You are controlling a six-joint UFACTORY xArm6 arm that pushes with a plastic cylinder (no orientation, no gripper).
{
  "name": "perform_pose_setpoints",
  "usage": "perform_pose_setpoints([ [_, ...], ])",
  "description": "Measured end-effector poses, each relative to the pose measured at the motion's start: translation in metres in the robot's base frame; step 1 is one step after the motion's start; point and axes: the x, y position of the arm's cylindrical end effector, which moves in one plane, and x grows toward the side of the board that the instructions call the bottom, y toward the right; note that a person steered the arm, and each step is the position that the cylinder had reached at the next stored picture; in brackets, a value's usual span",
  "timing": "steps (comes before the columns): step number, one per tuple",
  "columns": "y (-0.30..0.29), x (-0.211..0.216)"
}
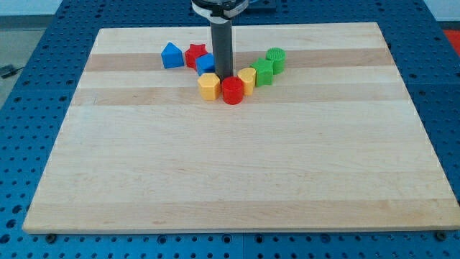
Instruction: Push the blue cube to the top left of yellow hexagon
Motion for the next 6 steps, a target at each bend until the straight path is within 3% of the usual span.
perform_pose_setpoints([
  [2, 0.001, -0.005],
  [6, 0.017, -0.077],
])
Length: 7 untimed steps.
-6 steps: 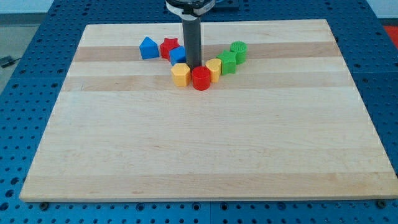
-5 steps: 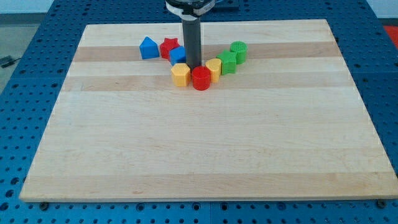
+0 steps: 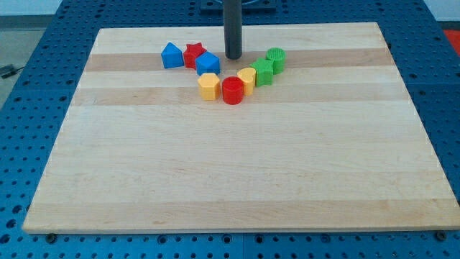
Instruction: Push the blue cube to the top left of yellow hexagon
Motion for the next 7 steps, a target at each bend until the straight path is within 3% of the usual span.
perform_pose_setpoints([
  [2, 0.000, -0.013],
  [7, -0.026, 0.022],
])
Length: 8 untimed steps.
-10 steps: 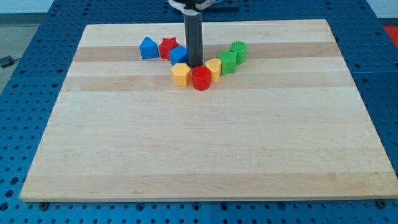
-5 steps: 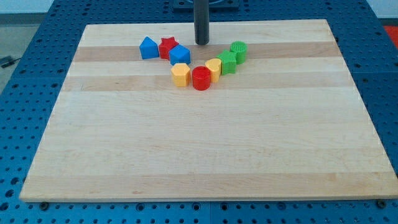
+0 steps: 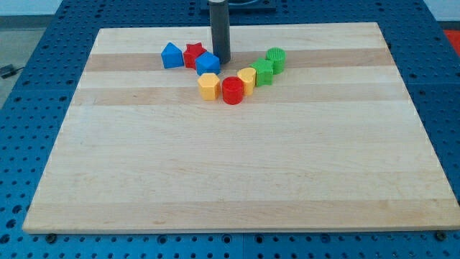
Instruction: Push the blue cube to the top left of yellow hexagon
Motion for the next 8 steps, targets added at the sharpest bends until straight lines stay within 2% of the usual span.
perform_pose_setpoints([
  [4, -0.009, 0.009],
  [8, -0.009, 0.035],
])
